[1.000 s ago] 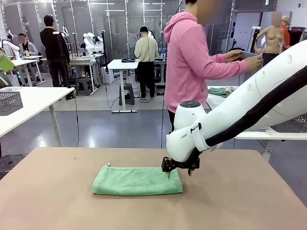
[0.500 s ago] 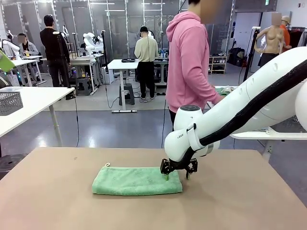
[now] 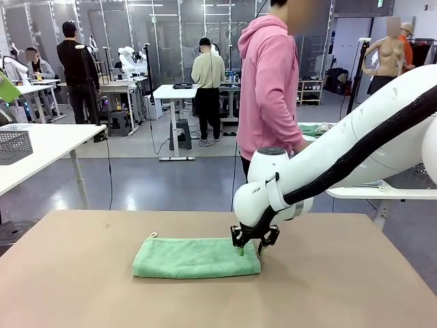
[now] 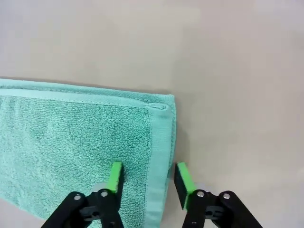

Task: Fold the towels and place them in the basket.
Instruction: When a person lays out a Towel with hook on the table, fold it in half twice.

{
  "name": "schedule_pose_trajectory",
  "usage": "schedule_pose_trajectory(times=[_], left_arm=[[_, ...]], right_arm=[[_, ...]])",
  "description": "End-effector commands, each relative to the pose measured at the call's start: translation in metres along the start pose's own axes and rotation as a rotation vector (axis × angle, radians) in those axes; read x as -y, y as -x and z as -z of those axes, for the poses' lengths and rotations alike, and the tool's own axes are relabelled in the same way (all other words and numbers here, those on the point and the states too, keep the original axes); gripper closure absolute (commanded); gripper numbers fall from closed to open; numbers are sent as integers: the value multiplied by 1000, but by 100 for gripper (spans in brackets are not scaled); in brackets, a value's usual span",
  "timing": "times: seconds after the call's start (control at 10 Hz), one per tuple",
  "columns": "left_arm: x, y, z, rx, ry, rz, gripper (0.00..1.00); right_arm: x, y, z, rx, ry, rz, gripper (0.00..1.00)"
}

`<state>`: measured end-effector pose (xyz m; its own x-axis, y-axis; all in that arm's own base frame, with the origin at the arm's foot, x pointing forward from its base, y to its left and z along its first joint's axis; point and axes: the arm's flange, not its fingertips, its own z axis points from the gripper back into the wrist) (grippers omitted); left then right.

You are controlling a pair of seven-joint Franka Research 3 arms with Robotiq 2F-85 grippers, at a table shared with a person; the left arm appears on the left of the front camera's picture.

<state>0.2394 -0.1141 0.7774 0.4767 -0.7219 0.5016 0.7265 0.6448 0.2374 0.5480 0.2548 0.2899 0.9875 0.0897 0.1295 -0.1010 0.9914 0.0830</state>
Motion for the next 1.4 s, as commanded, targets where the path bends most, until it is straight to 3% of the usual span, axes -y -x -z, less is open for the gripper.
schedule_pose_trajectory(times=[0.0, 0.2, 0.7, 1.0, 1.3], left_arm=[[0, 2, -1, -4, -16, -3, 0], [0, 2, -1, -4, -16, -3, 0], [0, 2, -1, -4, -16, -3, 0], [0, 2, -1, -4, -16, -3, 0], [0, 2, -1, -4, -16, -3, 0]], right_arm=[[6, 4, 11, -21, -23, -10, 83], [6, 6, 11, -14, -28, -13, 100], [5, 17, 1, 0, -6, -11, 100], [10, 26, -43, -10, 151, -17, 100], [-23, 34, -90, 90, 159, -102, 100]])
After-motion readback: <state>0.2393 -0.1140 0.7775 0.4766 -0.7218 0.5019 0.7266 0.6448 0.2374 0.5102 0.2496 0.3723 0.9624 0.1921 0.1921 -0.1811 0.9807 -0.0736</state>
